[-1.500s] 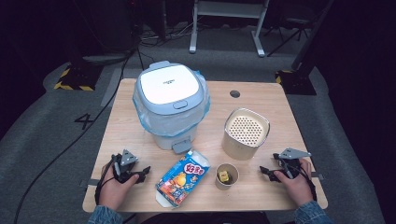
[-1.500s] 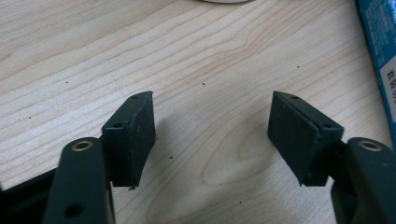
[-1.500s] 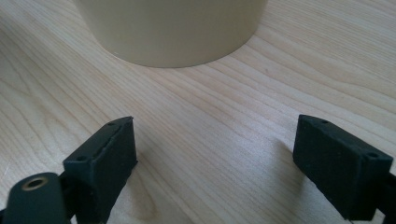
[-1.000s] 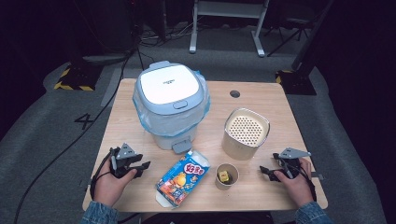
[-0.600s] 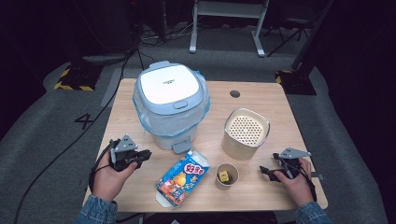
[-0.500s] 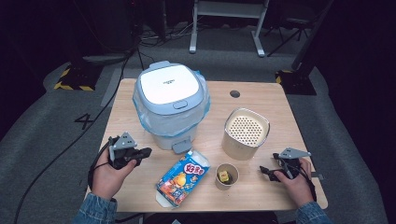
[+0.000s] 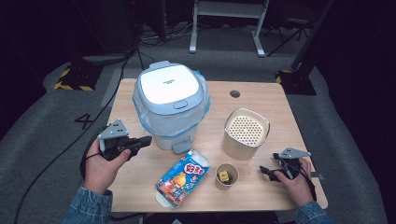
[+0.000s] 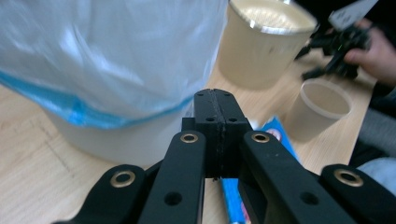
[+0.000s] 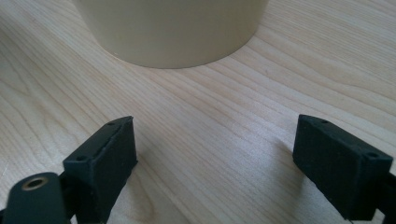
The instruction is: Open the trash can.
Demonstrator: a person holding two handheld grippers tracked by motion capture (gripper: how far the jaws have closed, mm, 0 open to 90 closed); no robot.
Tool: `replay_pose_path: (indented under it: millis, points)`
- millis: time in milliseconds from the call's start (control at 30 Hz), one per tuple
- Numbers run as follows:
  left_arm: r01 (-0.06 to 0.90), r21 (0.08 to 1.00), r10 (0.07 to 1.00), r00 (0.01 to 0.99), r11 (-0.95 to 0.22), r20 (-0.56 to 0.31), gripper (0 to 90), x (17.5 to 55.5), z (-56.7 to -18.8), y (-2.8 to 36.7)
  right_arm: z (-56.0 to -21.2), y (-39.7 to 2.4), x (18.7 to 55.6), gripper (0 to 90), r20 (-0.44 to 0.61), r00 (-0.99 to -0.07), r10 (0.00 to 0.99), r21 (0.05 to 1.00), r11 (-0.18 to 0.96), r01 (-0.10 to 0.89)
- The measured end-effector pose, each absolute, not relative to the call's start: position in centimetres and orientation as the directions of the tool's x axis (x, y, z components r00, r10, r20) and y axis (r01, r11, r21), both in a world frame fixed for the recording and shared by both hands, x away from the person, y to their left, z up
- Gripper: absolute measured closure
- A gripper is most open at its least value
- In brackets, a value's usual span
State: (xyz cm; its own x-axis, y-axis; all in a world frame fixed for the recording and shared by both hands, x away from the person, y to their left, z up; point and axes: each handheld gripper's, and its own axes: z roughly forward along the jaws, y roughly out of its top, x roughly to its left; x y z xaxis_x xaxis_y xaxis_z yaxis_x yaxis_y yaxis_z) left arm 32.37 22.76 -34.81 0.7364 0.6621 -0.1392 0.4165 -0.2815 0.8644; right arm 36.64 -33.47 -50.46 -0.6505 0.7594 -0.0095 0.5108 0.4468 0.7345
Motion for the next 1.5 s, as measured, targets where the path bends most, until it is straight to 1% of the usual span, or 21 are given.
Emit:
replay_pose_path:
  millis: [133, 400, 533, 867, 1233, 1500]
  points:
    - [0.394, 0.881, 0.663, 0.737, -0.261, -0.133, 89.6, 32.3, -34.0, 22.9, -50.5, -33.5, 36.6, 13.6, -0.01, -0.651, 0.759, 0.734, 0.447, 0.511]
    - [0.333, 0.916, 0.634, 0.764, -0.226, -0.121, 89.5, 32.1, -31.9, 22.9, -50.5, -33.5, 36.6, 13.7, -0.01, -0.651, 0.759, 0.735, 0.447, 0.51]
    - [0.308, 0.925, 0.619, 0.777, -0.223, -0.11, 89.6, 32.3, -31.1, 23.0, -50.5, -33.5, 36.6, 13.7, -0.01, -0.651, 0.759, 0.734, 0.447, 0.511]
    - [0.286, 0.926, 0.592, 0.801, -0.246, -0.09, 89.5, 33.3, -29.0, 22.4, -50.5, -33.5, 36.6, 13.6, -0.009, -0.65, 0.76, 0.735, 0.447, 0.511]
    - [0.257, 0.931, 0.571, 0.818, -0.259, -0.067, 89.6, 35.8, -27.1, 19.6, -50.5, -33.5, 36.6, 13.7, -0.01, -0.65, 0.76, 0.734, 0.447, 0.511]
    - [0.265, 0.928, 0.565, 0.822, -0.264, -0.073, 89.9, 37.8, -27.1, 17.6, -50.5, -33.5, 36.6, 13.7, -0.01, -0.65, 0.76, 0.735, 0.446, 0.511]
